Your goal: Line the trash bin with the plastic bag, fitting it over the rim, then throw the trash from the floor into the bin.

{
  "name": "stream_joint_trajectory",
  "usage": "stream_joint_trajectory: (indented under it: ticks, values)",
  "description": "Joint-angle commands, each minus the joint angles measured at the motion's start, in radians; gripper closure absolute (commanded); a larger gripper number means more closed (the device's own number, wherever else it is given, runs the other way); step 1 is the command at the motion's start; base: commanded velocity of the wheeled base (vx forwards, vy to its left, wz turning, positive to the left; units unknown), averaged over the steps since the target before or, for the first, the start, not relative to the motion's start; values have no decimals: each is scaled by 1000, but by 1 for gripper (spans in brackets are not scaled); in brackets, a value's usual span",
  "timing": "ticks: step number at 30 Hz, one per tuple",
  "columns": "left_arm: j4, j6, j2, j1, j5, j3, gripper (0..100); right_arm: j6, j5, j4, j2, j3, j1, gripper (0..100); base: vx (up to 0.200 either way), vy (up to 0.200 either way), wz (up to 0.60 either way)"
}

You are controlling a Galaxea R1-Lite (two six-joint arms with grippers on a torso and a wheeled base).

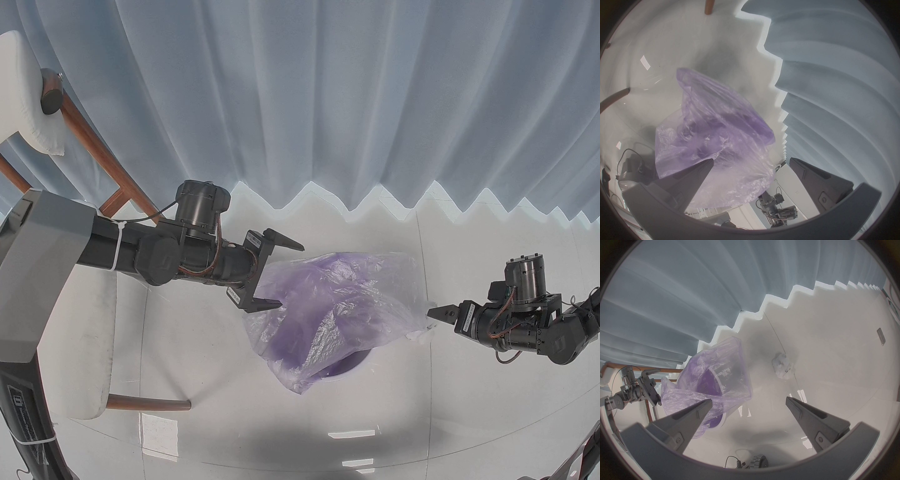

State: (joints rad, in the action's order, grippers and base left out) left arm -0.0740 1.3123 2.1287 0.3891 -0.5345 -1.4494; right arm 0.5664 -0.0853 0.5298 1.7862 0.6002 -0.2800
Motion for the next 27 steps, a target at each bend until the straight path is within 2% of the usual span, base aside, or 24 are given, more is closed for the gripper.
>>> stream_joint_trajectory:
  ticks: [1, 4, 5, 15, 21, 23, 24, 27]
  values:
    - [0, 1, 31, 7, -1, -8, 0, 0, -1, 4, 2, 0, -1, 0, 0, 0, 0]
    - [26, 2, 36, 14, -12, -23, 0, 0, 1, 16, 2, -2, -16, 0, 0, 0, 0]
    - [34, 2, 36, 14, -16, -26, 100, 0, 1, 16, 2, -3, -19, 0, 0, 0, 0]
    - [85, -1, 13, 13, -12, -17, 100, 24, 16, 16, 1, -5, -62, 0, 0, 0, 0]
    - [283, -7, -165, 71, 18, 47, 100, 394, 15, -2, 58, 87, -80, 0, 0, 0, 0]
    - [298, -8, -207, 85, 33, 81, 100, 435, 16, -4, 62, 89, -88, 0, 0, 0, 0]
    - [298, -8, -243, 106, 51, 136, 100, 474, 15, -13, 62, 85, -113, 0, 0, 0, 0]
    - [300, -10, -262, 126, 65, 176, 100, 518, 15, -54, 68, 84, -156, 0, 0, 0, 0]
